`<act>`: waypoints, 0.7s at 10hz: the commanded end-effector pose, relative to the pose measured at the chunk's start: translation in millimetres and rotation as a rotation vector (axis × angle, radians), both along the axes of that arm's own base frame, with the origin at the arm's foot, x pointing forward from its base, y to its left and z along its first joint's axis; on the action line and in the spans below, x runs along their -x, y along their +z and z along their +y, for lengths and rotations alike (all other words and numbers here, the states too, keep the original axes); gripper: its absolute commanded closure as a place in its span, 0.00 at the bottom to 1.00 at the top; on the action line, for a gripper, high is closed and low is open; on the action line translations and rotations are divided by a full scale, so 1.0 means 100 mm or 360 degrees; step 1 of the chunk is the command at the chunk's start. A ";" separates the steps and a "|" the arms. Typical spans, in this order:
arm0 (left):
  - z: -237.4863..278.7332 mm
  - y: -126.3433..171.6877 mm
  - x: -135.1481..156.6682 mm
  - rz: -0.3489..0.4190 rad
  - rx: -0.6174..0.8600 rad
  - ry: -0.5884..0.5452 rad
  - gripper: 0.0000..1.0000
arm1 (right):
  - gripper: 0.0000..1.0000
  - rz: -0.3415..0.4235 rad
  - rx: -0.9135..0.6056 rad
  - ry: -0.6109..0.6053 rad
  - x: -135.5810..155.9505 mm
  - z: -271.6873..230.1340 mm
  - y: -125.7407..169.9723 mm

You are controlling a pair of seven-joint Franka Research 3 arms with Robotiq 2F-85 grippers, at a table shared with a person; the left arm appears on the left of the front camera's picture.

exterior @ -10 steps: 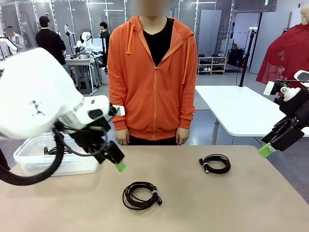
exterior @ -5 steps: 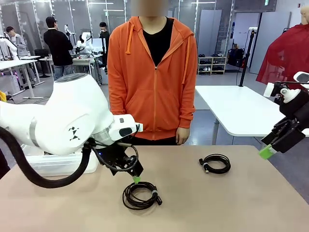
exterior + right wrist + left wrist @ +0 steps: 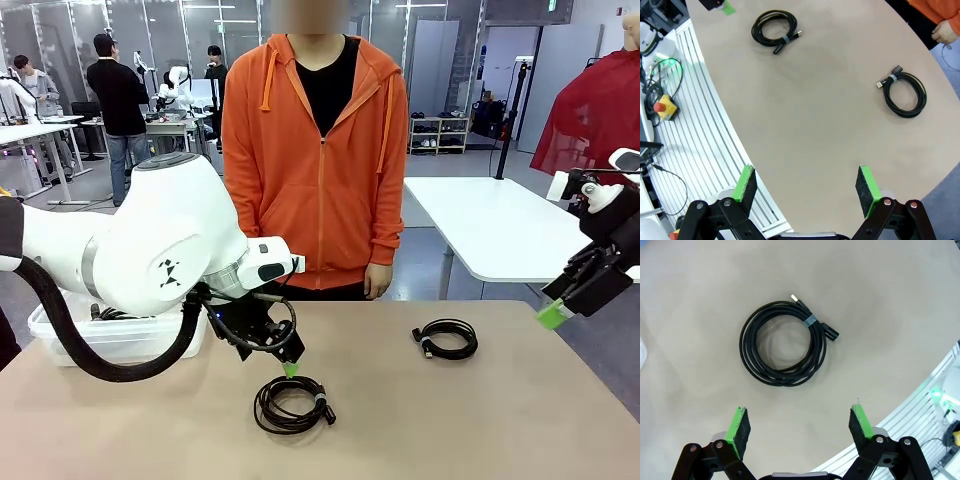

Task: Organize and store the cables.
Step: Place the USB Extension Cable into the Organizing box.

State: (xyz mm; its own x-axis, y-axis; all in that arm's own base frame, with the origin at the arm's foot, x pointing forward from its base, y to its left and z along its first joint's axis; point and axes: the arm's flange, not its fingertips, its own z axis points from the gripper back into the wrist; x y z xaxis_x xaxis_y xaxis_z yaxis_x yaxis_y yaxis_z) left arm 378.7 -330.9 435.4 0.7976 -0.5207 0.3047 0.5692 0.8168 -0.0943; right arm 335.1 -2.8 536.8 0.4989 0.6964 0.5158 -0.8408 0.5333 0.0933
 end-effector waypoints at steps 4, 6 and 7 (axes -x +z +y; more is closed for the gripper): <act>-0.14 -0.09 0.03 0.0029 -0.0103 0.0130 0.00 | 0.00 0.0012 -0.0014 -0.0011 0.00 0.02 0.00; -0.32 -0.18 0.03 0.0159 -0.0127 0.0221 0.00 | 0.00 0.0012 -0.0014 -0.0011 0.00 0.02 0.00; -0.44 -0.21 0.02 0.0209 -0.0154 0.0278 0.00 | 0.00 0.0012 -0.0014 -0.0011 0.00 0.02 0.00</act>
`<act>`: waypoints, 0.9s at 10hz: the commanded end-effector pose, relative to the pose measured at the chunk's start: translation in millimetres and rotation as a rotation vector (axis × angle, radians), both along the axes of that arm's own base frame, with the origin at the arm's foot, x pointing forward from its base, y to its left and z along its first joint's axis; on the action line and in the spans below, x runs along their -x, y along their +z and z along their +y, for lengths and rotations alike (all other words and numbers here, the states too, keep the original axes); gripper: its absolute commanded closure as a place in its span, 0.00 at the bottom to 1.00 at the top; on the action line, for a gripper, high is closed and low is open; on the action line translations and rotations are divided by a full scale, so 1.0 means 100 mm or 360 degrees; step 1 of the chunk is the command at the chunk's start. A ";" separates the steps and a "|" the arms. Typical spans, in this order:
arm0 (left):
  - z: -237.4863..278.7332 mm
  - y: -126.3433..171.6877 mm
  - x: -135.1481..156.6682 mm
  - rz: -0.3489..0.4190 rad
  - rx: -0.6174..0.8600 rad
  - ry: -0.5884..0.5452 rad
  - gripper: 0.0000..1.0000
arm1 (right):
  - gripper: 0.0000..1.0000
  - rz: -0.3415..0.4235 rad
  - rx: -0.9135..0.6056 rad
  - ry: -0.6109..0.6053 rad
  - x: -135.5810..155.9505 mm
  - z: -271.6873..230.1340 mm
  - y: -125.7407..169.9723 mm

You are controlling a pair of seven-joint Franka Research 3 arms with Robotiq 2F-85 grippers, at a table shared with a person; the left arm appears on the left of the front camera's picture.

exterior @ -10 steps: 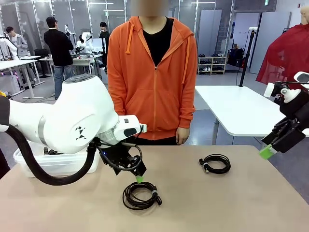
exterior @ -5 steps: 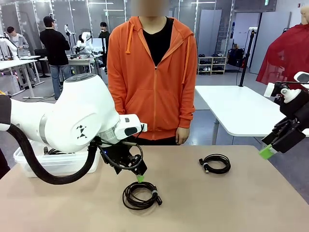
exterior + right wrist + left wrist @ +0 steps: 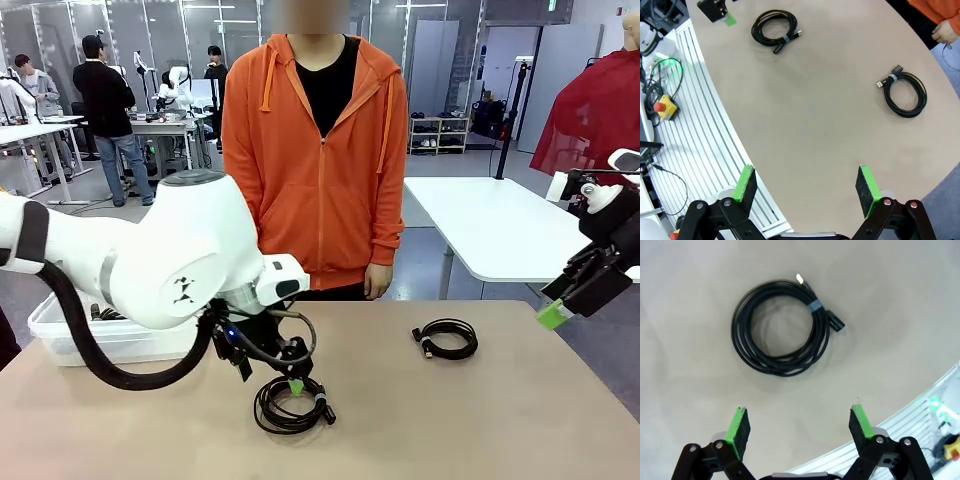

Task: Organize and store the cables.
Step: Place the USB Extension Cable into the Organizing box.

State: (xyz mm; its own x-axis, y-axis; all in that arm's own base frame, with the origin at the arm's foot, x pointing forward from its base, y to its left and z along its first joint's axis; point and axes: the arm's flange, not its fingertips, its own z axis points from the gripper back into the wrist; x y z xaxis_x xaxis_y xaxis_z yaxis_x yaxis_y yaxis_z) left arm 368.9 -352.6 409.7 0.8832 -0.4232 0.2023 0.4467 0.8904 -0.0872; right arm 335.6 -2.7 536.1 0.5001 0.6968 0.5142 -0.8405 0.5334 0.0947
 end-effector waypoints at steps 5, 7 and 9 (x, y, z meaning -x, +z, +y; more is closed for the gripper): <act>-0.72 -0.32 -0.26 0.0115 -0.0113 0.0301 0.00 | 0.00 0.0008 -0.0015 -0.0011 0.00 0.01 0.00; -0.84 -0.46 -0.40 0.0136 -0.0119 0.0389 0.00 | 0.00 0.0008 -0.0015 -0.0011 0.00 0.01 0.00; -0.91 -0.51 -0.55 0.0148 -0.0141 0.0388 0.00 | 0.00 0.0008 -0.0015 -0.0011 0.00 0.01 0.00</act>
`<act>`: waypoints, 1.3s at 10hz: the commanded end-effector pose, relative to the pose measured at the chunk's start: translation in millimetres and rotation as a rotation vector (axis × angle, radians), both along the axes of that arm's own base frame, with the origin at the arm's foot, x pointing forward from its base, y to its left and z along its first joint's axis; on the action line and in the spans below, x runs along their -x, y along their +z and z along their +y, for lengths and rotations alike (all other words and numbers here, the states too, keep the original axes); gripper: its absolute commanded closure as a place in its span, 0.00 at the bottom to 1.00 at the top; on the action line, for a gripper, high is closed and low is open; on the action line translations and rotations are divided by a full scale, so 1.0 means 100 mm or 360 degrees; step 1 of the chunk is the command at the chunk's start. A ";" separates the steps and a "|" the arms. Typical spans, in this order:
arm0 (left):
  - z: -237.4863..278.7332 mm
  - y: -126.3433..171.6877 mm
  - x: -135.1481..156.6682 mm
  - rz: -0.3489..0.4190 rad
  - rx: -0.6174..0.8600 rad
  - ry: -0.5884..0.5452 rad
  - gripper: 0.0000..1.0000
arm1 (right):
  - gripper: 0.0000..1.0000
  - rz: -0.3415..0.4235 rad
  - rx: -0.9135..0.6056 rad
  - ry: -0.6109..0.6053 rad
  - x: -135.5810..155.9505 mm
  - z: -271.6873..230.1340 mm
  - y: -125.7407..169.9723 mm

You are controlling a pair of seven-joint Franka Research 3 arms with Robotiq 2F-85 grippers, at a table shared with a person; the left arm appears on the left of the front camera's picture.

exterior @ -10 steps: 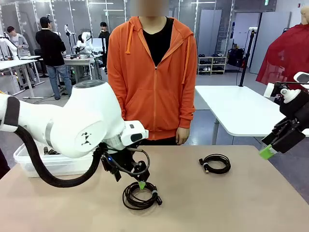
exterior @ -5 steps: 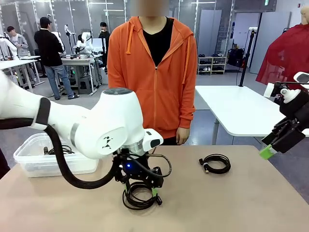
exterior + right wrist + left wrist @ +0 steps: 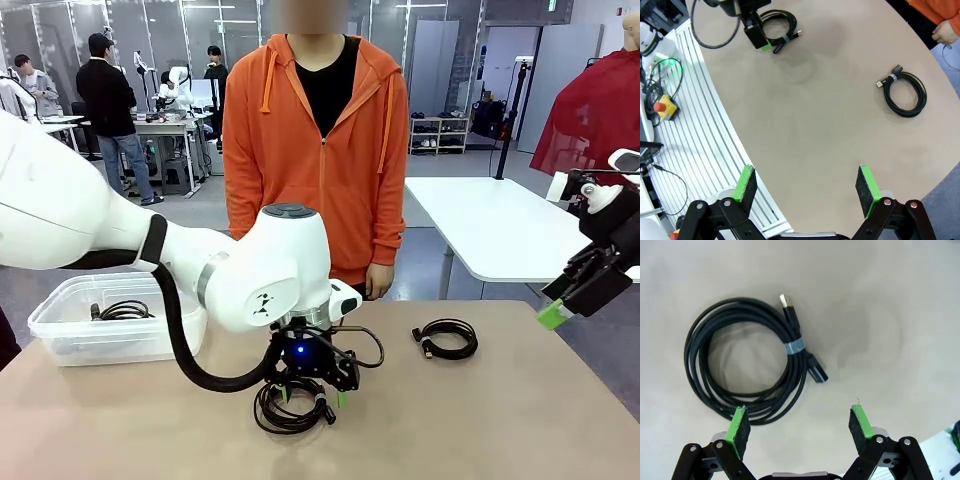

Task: Organize and store the cables.
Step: Place the USB Extension Cable into the Organizing box.

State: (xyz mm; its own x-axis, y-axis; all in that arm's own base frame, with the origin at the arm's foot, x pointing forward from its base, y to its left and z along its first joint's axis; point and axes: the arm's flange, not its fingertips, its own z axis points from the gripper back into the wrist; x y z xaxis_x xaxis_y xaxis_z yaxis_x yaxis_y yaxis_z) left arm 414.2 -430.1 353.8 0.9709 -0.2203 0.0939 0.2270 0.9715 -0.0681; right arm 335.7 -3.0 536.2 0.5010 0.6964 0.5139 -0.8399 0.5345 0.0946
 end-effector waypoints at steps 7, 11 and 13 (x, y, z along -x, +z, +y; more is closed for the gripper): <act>-0.19 -0.18 -0.33 0.0046 -0.0093 0.0006 0.00 | 0.00 0.0008 -0.0016 -0.0009 0.00 0.02 0.00; -0.20 -0.33 -0.41 -0.0011 -0.0116 -0.0001 0.00 | 0.00 0.0008 -0.0016 -0.0009 0.00 0.02 0.00; -0.18 -0.44 -0.46 -0.0057 -0.0112 -0.0007 0.00 | 0.00 0.0008 -0.0016 -0.0009 0.00 0.02 0.00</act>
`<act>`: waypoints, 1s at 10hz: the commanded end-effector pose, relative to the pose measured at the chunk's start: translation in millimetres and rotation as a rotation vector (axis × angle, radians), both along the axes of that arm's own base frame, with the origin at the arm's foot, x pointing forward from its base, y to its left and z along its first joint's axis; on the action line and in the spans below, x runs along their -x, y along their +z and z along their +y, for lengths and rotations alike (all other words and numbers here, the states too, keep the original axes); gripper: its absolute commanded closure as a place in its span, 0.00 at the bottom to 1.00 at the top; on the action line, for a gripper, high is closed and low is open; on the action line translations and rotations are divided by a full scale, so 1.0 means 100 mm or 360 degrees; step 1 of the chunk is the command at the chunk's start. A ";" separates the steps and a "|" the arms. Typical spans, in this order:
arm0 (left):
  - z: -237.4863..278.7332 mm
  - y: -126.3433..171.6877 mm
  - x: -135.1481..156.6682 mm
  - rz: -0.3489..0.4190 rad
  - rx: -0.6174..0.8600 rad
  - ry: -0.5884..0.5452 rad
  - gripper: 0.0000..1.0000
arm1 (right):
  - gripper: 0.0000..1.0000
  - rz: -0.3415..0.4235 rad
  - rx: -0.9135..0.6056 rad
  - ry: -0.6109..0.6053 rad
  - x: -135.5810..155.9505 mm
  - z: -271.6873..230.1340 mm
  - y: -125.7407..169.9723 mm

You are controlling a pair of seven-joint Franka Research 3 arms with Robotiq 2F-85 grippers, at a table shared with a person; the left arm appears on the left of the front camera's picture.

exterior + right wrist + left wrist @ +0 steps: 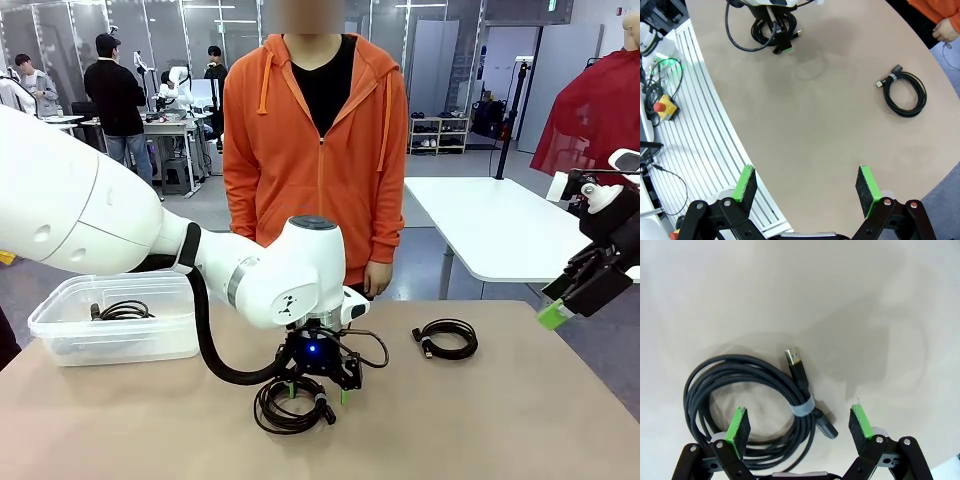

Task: Organize and store the cables.
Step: Place the USB Extension Cable into the Organizing box.

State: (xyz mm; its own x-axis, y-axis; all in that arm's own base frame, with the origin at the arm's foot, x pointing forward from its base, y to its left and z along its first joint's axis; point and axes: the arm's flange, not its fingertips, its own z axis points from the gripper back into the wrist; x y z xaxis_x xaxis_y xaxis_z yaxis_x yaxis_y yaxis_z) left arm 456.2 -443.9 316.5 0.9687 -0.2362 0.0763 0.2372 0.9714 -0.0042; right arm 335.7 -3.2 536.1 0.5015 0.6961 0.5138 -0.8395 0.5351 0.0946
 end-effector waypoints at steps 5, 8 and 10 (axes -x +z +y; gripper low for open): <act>-0.06 -0.13 -0.02 -0.0055 -0.0002 0.0029 0.00 | 0.00 0.0008 -0.0016 -0.0008 0.00 0.02 0.00; -0.08 -0.03 0.07 0.0026 -0.0131 0.0300 0.04 | 0.00 0.0008 -0.0016 -0.0008 0.00 0.02 0.00; -0.07 -0.03 0.08 0.0056 -0.0075 0.0582 0.04 | 0.00 0.0008 -0.0016 -0.0008 0.00 0.02 0.00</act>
State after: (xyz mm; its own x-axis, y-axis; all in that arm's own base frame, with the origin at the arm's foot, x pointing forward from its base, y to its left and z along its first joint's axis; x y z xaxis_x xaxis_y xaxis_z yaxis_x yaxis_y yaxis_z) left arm 450.9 -448.7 308.6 0.9985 0.0254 0.0477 -0.0271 0.9990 0.0368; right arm 335.7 -3.2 536.2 0.5016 0.6961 0.5137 -0.8395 0.5351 0.0945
